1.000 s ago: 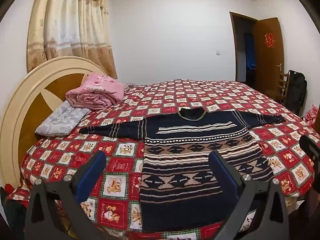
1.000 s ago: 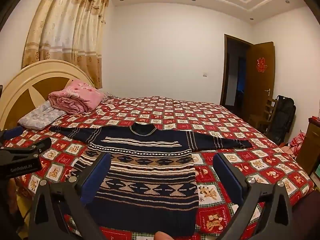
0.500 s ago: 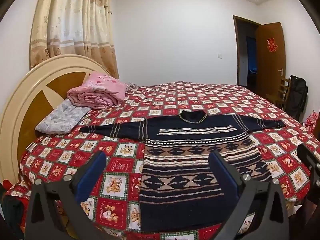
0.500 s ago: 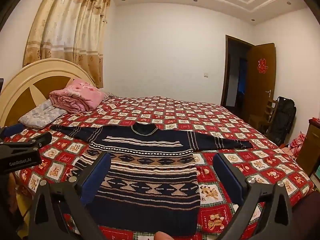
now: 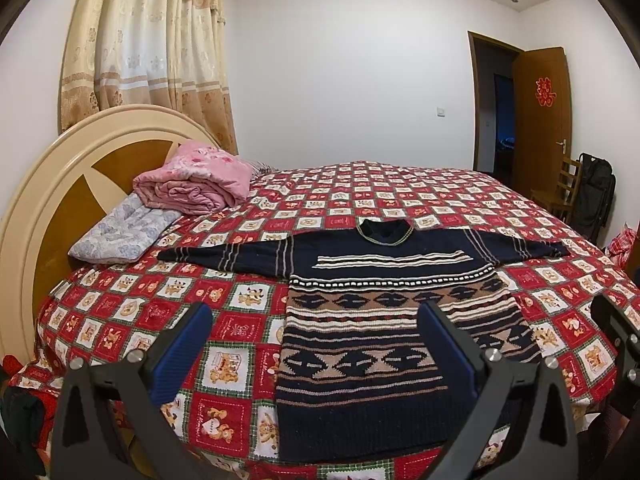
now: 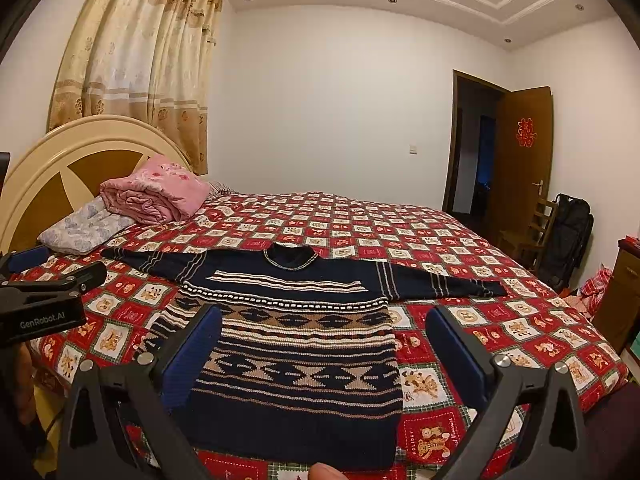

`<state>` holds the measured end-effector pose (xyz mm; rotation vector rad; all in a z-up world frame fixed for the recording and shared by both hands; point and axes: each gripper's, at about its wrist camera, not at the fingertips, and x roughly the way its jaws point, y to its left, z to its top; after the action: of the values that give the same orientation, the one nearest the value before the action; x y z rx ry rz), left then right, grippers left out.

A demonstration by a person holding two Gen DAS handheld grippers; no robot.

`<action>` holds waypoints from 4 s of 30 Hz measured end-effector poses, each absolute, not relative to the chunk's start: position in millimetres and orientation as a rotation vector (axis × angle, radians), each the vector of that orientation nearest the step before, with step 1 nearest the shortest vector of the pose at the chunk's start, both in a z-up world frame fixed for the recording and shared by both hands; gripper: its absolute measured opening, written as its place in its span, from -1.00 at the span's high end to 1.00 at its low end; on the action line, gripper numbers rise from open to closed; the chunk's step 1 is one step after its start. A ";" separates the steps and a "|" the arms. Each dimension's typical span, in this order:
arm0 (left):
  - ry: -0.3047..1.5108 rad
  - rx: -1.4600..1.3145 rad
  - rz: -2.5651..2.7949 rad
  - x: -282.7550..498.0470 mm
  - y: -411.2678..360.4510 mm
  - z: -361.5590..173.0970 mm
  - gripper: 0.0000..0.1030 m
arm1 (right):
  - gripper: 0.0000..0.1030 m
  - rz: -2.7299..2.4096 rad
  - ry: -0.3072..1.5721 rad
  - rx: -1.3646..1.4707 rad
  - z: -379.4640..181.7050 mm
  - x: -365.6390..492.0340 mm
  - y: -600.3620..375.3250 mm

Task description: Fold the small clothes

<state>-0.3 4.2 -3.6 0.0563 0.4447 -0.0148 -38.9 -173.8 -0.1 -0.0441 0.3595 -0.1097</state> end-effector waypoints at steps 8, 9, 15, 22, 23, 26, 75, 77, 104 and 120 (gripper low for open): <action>0.440 0.036 -0.009 -0.2 7.6 -3.7 -1.00 | -0.98 -0.109 0.360 -0.045 -0.7 -38.9 -172.9; 0.440 0.036 -0.009 -0.3 7.3 -4.0 -1.00 | -0.98 -0.108 0.360 -0.045 -1.0 -38.8 -172.3; 0.440 0.038 -0.010 0.1 7.9 -3.8 -1.00 | -0.98 -0.108 0.361 -0.046 -1.3 -39.1 -173.3; 0.441 0.036 -0.010 0.1 7.9 -3.6 -1.00 | -0.98 -0.107 0.361 -0.048 -3.8 -39.4 -171.4; 0.441 0.036 -0.010 0.1 8.1 -3.5 -1.00 | -0.98 -0.107 0.361 -0.049 -4.2 -39.8 -171.4; 0.442 0.035 -0.009 0.1 8.1 -3.5 -1.00 | -0.98 -0.106 0.362 -0.051 -4.7 -40.1 -171.2; 0.568 0.062 -0.043 66.8 -8.9 -61.3 -1.00 | -0.98 -0.128 0.521 0.018 -59.3 21.1 -223.5; 0.594 0.074 -0.047 83.9 -15.1 -71.1 -1.00 | -0.98 -0.151 0.540 0.023 -65.7 31.8 -234.5; 0.688 0.196 -0.095 216.2 -78.9 -117.8 -1.00 | -0.65 -0.355 0.767 0.096 -120.6 175.8 -406.7; 0.741 0.182 -0.078 289.7 -94.6 -141.2 -1.00 | -0.12 -0.682 0.826 0.313 -148.4 259.2 -627.3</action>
<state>289.7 -94.6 -141.2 0.1822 0.7405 -0.0780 259.2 -627.3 -148.4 0.3126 0.8261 -0.6821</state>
